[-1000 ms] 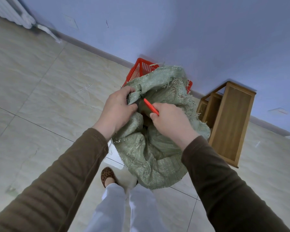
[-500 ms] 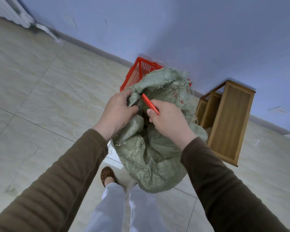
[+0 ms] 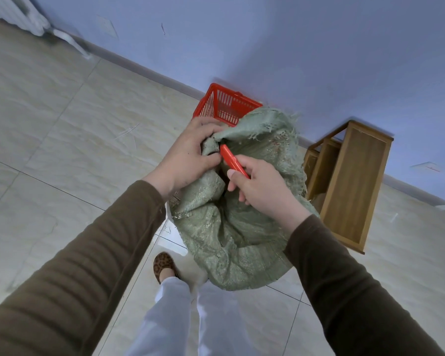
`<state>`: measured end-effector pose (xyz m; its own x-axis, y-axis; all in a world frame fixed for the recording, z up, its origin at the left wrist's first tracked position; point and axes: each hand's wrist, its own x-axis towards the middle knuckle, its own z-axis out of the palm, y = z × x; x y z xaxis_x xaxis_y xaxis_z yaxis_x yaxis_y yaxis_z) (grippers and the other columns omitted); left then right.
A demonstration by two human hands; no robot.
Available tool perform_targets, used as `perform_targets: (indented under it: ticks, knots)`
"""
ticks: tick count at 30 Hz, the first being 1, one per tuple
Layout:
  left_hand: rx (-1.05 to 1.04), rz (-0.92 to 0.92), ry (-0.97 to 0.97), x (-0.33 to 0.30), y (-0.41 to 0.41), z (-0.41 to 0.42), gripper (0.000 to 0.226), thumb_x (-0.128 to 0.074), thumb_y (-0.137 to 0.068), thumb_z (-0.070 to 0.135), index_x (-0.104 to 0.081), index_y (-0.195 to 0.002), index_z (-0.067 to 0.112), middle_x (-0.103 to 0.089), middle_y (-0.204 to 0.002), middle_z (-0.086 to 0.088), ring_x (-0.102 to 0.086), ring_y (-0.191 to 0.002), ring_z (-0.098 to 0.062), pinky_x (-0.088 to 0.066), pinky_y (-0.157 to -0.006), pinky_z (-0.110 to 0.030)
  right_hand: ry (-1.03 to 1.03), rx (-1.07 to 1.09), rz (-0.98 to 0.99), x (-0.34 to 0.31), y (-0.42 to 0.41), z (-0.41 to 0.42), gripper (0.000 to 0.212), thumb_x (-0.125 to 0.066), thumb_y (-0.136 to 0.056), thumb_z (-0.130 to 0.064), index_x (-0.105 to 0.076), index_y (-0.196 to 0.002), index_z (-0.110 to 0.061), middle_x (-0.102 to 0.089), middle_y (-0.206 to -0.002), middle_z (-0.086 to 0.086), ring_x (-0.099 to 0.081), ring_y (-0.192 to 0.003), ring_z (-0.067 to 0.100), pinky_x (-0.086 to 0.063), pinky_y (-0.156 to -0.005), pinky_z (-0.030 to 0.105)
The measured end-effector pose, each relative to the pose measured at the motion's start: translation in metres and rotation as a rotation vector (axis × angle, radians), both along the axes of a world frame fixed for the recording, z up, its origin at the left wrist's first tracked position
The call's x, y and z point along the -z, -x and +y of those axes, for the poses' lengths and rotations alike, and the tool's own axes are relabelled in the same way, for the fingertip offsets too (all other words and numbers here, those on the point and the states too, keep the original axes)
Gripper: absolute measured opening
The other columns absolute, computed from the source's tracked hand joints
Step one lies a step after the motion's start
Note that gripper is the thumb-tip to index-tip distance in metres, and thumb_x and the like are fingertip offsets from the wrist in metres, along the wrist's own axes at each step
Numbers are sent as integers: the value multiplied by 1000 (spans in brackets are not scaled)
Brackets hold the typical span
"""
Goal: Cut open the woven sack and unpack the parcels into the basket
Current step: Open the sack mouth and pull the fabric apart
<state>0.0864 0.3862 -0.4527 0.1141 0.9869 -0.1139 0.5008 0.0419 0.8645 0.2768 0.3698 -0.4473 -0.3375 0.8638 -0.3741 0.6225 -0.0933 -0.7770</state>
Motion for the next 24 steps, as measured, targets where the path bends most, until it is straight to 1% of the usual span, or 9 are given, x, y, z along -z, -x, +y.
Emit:
perform_targets:
  ticks: [2, 4, 7, 9, 12, 15, 19, 21, 24]
  knots:
    - [-32, -67, 130, 3, 0, 3, 32, -76, -84, -5, -70, -115, 3, -62, -125, -21, -61, -118, -27, -43, -113, -44, -8, 2, 24, 2, -4, -2, 21, -57, -101, -27, -68, -117, -34, -76, -78, -5, -64, -53, 8, -59, -59, 35]
    - [-43, -214, 287, 7, 3, 4, 22, -74, -89, 2, -72, -110, -5, -67, -116, -27, -65, -102, -27, -50, -104, -50, 8, 25, 58, 5, -8, -3, 23, -58, -102, -25, -69, -120, -35, -76, -79, -5, -63, -53, 7, -55, -58, 32]
    - [-11, -455, 456, 17, 3, -1, 16, -64, -97, 3, -71, -110, -4, -73, -88, -10, -68, -78, -17, -57, -79, -32, 115, 138, 193, 10, -10, -6, 23, -57, -104, -21, -70, -120, -32, -77, -80, -1, -60, -52, 10, -52, -52, 30]
    - [-9, -506, 452, 22, -2, -6, 16, -60, -101, 1, -70, -113, -1, -75, -87, -2, -70, -75, -9, -58, -72, -22, 241, 233, 306, 12, -9, -8, 22, -55, -107, -18, -70, -122, -24, -75, -81, 3, -59, -51, 11, -51, -49, 28]
    - [-36, -365, 348, 32, -9, -8, 15, -59, -103, 4, -69, -108, -5, -71, -92, -11, -65, -81, -19, -53, -76, -33, 297, 246, 236, 14, -6, -11, 20, -52, -108, -20, -68, -120, -22, -75, -81, 4, -61, -51, 12, -53, -51, 31]
    - [-34, -237, 299, 39, -11, -7, 17, -59, -103, 9, -69, -105, -5, -69, -91, -14, -61, -82, -23, -50, -78, -39, 85, 30, -146, 9, -8, -7, 15, -50, -107, -27, -66, -107, -24, -76, -78, -3, -69, -59, 16, -61, -65, 41]
    - [33, -62, 244, 45, -13, -7, 19, -59, -104, 16, -71, -101, 1, -73, -91, -19, -62, -81, -18, -53, -85, -46, -95, -124, -399, 4, -13, -2, 21, -49, -105, -32, -61, -90, -22, -70, -81, -2, -67, -73, 23, -58, -75, 48]
    - [14, -78, 268, 44, -15, -7, 22, -58, -104, 20, -72, -103, 2, -71, -84, -10, -60, -77, -15, -53, -80, -41, -42, -53, -306, 6, -15, -1, 20, -51, -105, -30, -64, -93, -21, -72, -80, -1, -66, -70, 20, -57, -73, 46]
    - [-5, -161, 344, 44, -10, -8, 23, -58, -105, 22, -74, -104, 5, -73, -89, -3, -65, -82, -14, -55, -84, -39, 235, 168, 39, 10, -16, -5, 15, -54, -106, -24, -69, -107, -21, -76, -78, 0, -62, -54, 12, -53, -56, 35]
